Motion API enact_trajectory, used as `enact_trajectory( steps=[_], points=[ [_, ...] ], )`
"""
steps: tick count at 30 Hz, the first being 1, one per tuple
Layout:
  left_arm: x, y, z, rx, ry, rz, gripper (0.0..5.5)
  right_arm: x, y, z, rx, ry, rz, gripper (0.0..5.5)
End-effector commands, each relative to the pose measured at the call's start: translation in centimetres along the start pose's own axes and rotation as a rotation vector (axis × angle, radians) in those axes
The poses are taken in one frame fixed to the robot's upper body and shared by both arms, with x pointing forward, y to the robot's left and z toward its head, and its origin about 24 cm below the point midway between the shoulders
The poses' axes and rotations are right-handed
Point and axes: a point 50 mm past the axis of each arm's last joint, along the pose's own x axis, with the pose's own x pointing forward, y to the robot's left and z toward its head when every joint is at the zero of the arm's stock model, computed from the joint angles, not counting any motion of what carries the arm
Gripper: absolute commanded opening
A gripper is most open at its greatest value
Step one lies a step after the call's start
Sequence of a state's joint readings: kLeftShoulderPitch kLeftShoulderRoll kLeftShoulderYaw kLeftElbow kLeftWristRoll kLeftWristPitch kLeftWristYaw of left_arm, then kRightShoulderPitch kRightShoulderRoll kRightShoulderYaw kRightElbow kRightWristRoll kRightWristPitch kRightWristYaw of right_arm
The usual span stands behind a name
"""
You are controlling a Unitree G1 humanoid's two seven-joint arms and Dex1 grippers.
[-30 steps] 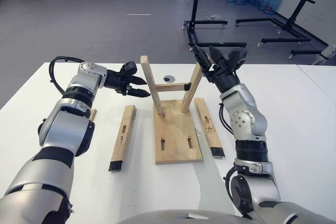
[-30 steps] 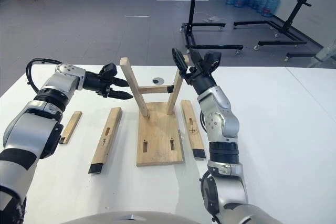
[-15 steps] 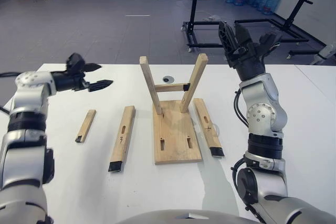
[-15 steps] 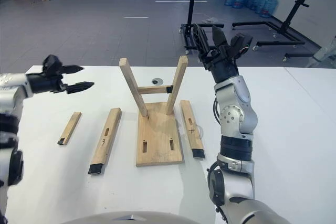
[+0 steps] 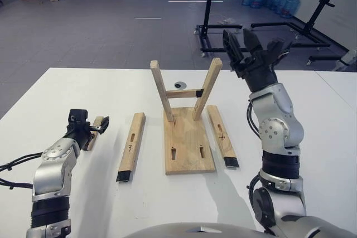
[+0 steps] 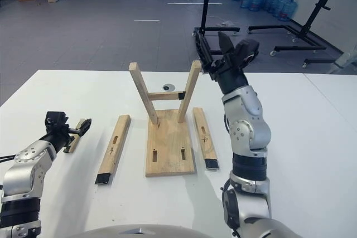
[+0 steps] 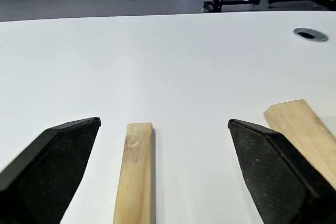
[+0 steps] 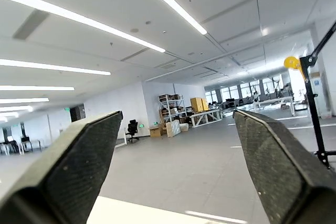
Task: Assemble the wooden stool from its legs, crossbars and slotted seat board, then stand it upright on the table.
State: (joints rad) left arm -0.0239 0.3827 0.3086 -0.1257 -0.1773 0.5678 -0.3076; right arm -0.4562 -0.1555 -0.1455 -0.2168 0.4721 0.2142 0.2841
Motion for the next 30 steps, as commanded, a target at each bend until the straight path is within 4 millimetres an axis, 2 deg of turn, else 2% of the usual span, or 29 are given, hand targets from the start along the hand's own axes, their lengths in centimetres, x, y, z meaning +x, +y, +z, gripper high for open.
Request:
enact_trajectory(
  steps=[1,5,8,11,16,18,22,30],
  points=[
    [-0.6,-0.6,-0.1,0.046,-0.034,0.035,4.46,-1.5,1.0,-2.5,-0.179,0.023,-0.096,3.88],
    [-1.0,-0.9,-1.3,0.024,-0.027,0.045,4.46,-3.6,2.0,-4.9,-0.286,0.027,-0.178,3.88],
    [-1.2,-0.9,-2.6,0.014,0.002,0.051,4.46,-4.4,2.3,-5.7,-0.312,0.027,-0.19,3.88],
    [-1.2,0.0,-3.5,-0.005,0.033,0.067,4.46,-4.6,2.3,-5.9,-0.305,0.029,-0.174,3.88],
    [-1.0,1.1,-6.2,-0.048,0.136,0.078,4.46,-4.3,2.6,-6.3,-0.267,0.049,-0.145,3.88],
    [-1.2,0.7,-7.6,-0.08,0.201,0.045,4.15,-4.2,2.8,-6.3,-0.254,0.056,-0.132,3.88],
    [-1.7,-0.2,-9.2,-0.093,0.282,-0.013,3.62,-4.0,2.8,-6.1,-0.236,0.062,-0.122,3.88],
    [-2.3,-0.2,-10.3,-0.07,0.388,-0.035,2.41,-4.0,3.0,-6.2,-0.217,0.089,-0.112,3.88]
  ],
)
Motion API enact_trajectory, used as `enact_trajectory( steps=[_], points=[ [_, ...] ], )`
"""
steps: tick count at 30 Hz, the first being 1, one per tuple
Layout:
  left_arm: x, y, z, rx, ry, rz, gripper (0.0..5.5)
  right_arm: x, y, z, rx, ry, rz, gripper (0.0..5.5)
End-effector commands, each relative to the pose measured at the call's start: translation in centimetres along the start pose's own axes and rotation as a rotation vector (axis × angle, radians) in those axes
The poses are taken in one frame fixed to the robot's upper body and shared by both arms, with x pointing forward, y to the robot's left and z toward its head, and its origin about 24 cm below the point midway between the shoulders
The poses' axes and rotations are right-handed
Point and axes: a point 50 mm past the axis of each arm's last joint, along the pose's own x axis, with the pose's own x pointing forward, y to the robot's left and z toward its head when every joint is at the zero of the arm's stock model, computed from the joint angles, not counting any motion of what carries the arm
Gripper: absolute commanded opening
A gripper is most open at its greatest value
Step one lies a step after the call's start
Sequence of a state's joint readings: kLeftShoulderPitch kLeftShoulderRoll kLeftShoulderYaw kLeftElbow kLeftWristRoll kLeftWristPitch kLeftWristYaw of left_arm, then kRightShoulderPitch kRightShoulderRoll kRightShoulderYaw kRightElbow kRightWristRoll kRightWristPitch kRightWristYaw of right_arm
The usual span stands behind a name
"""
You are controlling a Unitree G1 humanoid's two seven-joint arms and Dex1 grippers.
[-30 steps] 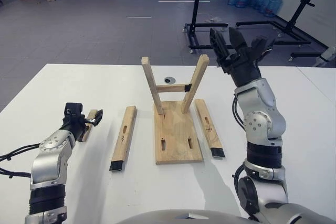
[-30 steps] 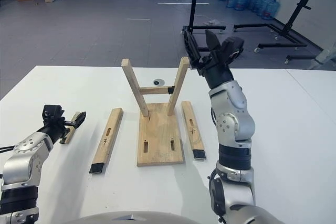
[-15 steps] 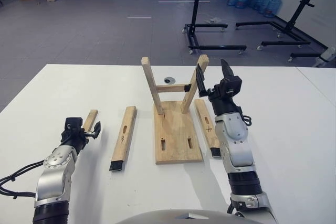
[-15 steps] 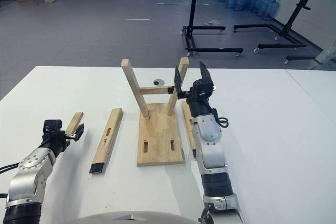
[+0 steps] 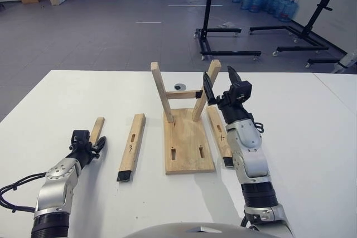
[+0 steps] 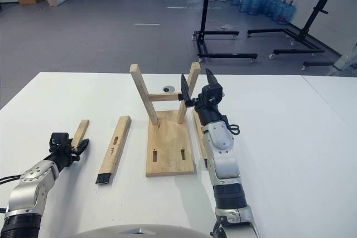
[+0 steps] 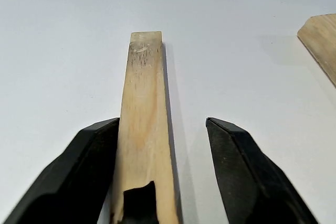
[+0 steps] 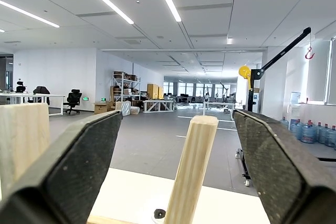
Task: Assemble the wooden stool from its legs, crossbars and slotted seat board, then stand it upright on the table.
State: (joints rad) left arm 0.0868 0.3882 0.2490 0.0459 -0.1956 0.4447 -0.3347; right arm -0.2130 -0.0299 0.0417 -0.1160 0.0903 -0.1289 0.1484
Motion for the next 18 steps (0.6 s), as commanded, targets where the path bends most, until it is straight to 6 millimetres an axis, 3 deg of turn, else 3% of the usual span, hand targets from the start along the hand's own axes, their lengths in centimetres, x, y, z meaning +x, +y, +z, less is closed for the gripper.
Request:
enact_trajectory(
  steps=[1,6,10,14,16,18],
  points=[
    [-0.9,-0.2,-4.5,-0.052,0.228,-0.004,2.24,0.2,0.3,0.1,0.014,0.016,0.018,3.88],
    [-0.8,-0.8,-5.1,-0.093,0.225,-0.017,1.56,0.2,0.4,-0.1,0.024,0.032,0.039,3.88],
    [-0.3,-1.9,-3.1,-0.102,0.077,-0.084,1.27,0.4,0.4,0.0,0.021,0.031,0.046,3.88],
    [-1.1,-2.7,3.6,-0.112,-0.425,-0.129,1.27,1.0,0.0,0.6,0.092,0.021,0.069,3.88],
    [-3.2,-3.3,7.7,-0.039,-0.733,-0.123,1.27,0.9,0.7,0.6,0.195,0.061,0.213,3.88],
    [-4.6,-4.9,10.1,0.082,-0.887,-0.152,1.27,0.2,2.1,0.8,0.289,0.102,0.384,3.88]
  ],
)
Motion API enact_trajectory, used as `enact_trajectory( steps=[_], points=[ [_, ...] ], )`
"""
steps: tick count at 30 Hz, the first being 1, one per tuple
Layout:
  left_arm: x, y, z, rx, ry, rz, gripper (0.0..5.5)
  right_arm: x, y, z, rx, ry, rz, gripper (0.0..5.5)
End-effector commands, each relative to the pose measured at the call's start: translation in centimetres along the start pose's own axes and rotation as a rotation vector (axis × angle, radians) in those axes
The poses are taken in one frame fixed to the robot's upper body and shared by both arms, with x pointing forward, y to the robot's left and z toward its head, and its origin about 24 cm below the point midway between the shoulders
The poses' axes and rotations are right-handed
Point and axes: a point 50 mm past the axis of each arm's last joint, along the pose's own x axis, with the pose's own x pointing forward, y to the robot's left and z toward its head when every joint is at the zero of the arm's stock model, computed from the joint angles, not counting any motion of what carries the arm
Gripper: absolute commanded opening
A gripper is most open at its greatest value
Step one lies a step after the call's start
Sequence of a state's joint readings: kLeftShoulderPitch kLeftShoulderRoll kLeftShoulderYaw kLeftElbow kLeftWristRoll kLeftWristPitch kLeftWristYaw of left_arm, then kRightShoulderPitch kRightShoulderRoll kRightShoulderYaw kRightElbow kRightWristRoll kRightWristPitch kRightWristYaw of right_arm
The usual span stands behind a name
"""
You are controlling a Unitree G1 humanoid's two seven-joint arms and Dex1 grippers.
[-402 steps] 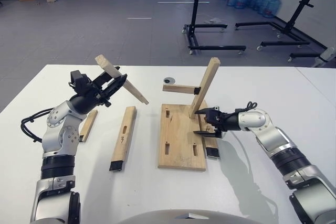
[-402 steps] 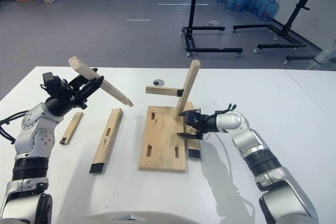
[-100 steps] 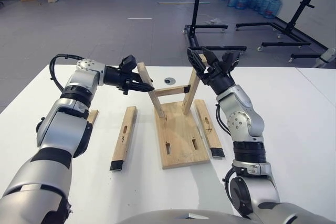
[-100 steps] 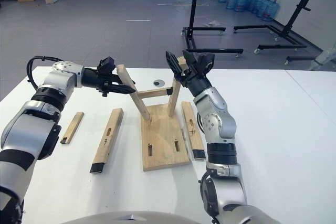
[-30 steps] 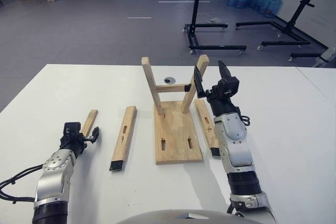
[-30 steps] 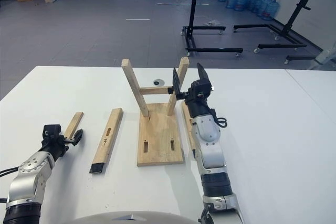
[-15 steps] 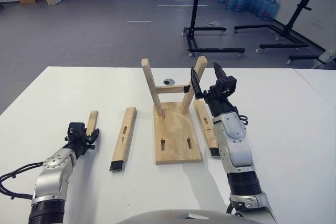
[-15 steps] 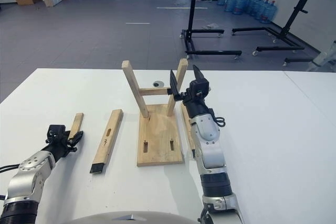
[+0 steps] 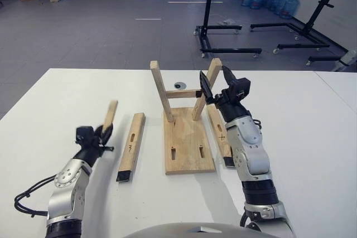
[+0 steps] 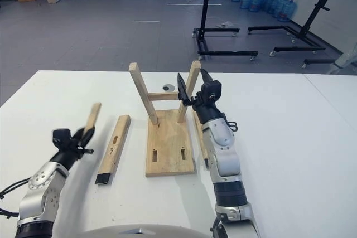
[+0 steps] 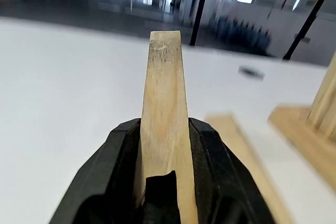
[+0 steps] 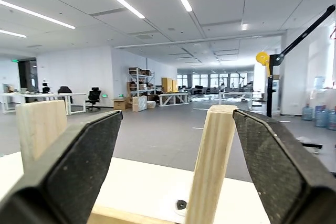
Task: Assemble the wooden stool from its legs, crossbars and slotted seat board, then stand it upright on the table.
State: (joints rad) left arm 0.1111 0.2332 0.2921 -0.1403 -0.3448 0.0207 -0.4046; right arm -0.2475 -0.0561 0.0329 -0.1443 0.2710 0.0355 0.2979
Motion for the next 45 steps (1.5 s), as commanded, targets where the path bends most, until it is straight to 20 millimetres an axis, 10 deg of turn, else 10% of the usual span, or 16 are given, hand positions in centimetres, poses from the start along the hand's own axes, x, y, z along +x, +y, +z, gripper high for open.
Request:
enact_trajectory(
  steps=[1,5,12,18,36,45],
  points=[
    [1.0,-2.9,5.1,0.184,-0.294,-0.115,1.27,-0.4,2.2,0.4,0.165,0.062,0.264,3.88],
    [2.0,-8.0,5.8,0.388,-0.368,-0.348,1.27,-0.4,3.2,0.1,0.356,0.136,0.348,3.88],
    [3.3,-11.2,3.3,0.371,-0.324,-0.532,1.27,0.5,3.7,0.1,0.617,0.125,0.379,3.88],
    [3.7,-11.7,3.4,0.362,-0.333,-0.573,1.27,0.9,4.2,0.7,0.786,0.056,0.405,3.6],
    [3.7,-11.9,3.7,0.316,-0.325,-0.637,1.27,1.3,4.2,1.1,0.867,0.011,0.42,0.48],
    [4.1,-11.4,3.0,0.292,-0.256,-0.597,1.65,1.4,3.9,1.4,0.853,-0.019,0.413,0.39]
  ],
)
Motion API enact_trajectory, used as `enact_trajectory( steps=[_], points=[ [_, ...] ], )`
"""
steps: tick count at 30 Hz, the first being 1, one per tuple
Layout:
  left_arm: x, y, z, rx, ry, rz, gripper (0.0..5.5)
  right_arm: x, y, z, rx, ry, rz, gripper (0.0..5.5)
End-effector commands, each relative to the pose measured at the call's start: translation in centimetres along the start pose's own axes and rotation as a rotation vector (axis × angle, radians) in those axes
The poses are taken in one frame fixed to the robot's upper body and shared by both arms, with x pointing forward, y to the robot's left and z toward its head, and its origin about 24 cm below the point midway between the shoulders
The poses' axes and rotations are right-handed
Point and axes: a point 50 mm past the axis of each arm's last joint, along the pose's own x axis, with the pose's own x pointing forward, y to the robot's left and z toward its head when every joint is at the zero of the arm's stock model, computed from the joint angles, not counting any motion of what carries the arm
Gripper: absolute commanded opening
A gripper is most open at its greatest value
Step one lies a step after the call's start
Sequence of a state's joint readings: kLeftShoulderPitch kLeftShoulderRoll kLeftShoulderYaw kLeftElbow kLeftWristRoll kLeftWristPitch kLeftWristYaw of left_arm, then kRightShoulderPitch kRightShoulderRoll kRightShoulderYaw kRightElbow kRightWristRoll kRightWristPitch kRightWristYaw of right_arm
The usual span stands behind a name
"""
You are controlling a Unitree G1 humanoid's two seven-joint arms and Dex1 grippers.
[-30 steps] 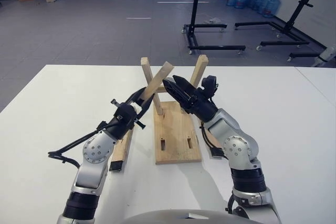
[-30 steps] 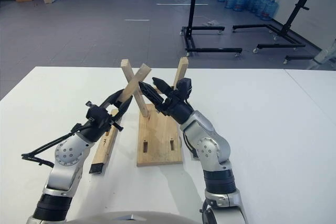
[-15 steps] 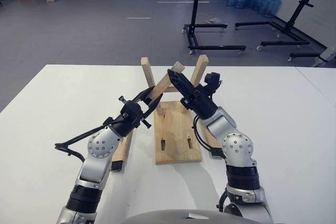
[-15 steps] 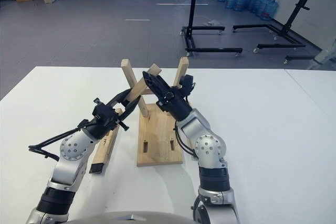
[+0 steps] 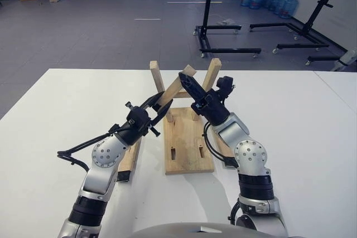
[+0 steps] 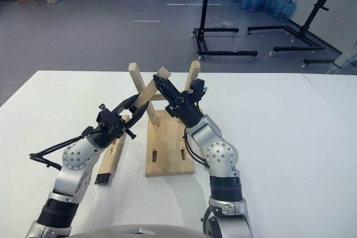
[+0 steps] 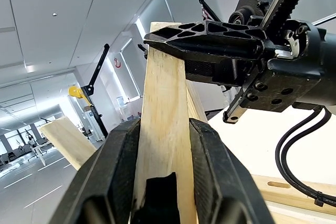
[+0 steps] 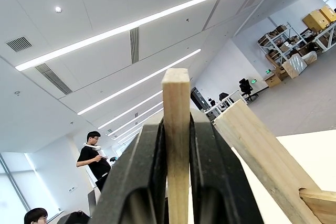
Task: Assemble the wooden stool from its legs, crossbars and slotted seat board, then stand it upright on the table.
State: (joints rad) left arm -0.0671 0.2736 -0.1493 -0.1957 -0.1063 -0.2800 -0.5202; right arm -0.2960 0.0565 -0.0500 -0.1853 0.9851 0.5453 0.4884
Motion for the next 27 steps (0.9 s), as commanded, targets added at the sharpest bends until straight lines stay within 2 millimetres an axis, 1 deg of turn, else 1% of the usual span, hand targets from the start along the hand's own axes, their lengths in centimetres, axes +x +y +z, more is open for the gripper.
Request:
enact_trajectory(
  steps=[1,5,8,10,12,16,17,19,22,25,27],
  points=[
    [0.0,0.1,-1.1,-0.047,0.087,0.017,1.81,0.5,0.4,0.9,-0.03,-0.033,0.032,0.38],
    [-0.1,0.0,-1.8,-0.067,0.143,0.028,2.45,0.3,-0.1,1.1,-0.086,0.003,-0.015,0.38],
    [-0.5,0.0,-2.6,-0.063,0.187,0.071,2.92,-1.1,-0.9,2.5,-0.143,-0.042,-0.124,0.38],
    [-1.3,0.0,-3.4,-0.076,0.22,0.122,2.97,-3.5,-1.0,3.4,-0.178,-0.048,-0.227,0.38],
    [-2.2,-0.2,-3.8,-0.078,0.252,0.195,2.97,-5.4,-1.1,3.7,-0.19,-0.012,-0.331,0.38],
    [-3.8,0.1,-4.1,-0.094,0.286,0.383,2.97,-10.4,-1.6,3.1,-0.301,0.115,-0.62,0.38],
    [-4.0,0.1,-4.0,-0.092,0.289,0.415,2.97,-10.8,-1.6,3.0,-0.325,0.134,-0.65,0.38],
    [-4.1,0.0,-3.9,-0.09,0.291,0.447,2.97,-10.8,-1.7,2.6,-0.394,0.161,-0.695,0.38],
    [-3.4,-0.1,-4.0,-0.088,0.283,0.448,2.97,-10.0,-2.9,2.9,-0.576,0.143,-0.833,0.38],
    [-3.0,0.0,-3.9,-0.089,0.272,0.459,2.97,-9.0,-2.8,2.9,-0.613,0.108,-0.831,0.38],
    [-3.0,0.0,-3.9,-0.091,0.271,0.462,2.97,-9.1,-2.9,3.1,-0.621,0.087,-0.837,0.38]
  ],
)
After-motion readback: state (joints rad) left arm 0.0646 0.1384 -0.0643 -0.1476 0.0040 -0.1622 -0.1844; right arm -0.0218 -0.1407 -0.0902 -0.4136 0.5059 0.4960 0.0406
